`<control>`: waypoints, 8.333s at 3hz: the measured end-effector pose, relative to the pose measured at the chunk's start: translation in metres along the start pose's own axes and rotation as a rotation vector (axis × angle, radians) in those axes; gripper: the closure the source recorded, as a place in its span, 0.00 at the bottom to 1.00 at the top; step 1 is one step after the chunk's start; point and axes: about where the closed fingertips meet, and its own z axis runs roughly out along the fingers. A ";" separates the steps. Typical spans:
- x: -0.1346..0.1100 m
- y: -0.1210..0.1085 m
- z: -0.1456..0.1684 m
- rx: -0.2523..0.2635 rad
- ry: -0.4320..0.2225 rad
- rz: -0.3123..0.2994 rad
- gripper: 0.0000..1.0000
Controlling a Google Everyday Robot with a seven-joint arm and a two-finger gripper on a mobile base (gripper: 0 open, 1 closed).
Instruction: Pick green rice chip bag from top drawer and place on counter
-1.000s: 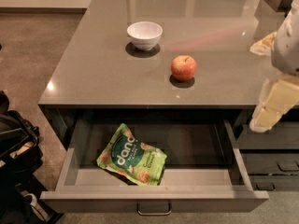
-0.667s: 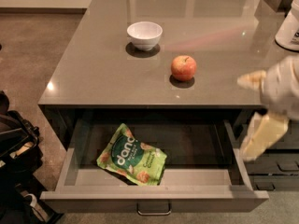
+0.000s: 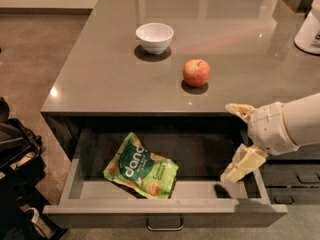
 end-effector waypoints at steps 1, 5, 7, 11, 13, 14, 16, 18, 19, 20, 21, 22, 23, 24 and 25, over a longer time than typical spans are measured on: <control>0.000 0.006 -0.002 0.015 -0.005 0.011 0.00; 0.013 0.050 0.062 0.028 -0.212 0.063 0.00; 0.011 0.040 0.114 0.098 -0.433 0.029 0.00; -0.059 -0.017 0.173 0.023 -0.499 -0.206 0.00; -0.041 0.000 0.202 0.044 -0.371 -0.198 0.00; -0.046 0.006 0.222 -0.033 -0.364 -0.179 0.00; -0.048 0.021 0.257 -0.157 -0.331 -0.144 0.00; -0.017 0.032 0.271 -0.125 -0.297 -0.020 0.00; -0.016 0.030 0.272 -0.114 -0.293 -0.019 0.19; -0.016 0.030 0.272 -0.114 -0.293 -0.019 0.41; -0.016 0.030 0.272 -0.114 -0.293 -0.019 0.64; -0.016 0.030 0.272 -0.114 -0.293 -0.019 0.87; -0.016 0.030 0.272 -0.114 -0.293 -0.019 1.00; -0.018 0.029 0.269 -0.114 -0.293 -0.019 1.00; -0.012 0.041 0.233 -0.098 -0.256 0.034 1.00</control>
Offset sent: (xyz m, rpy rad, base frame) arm -0.0395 0.0294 -0.0656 0.2288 -0.0784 -0.0827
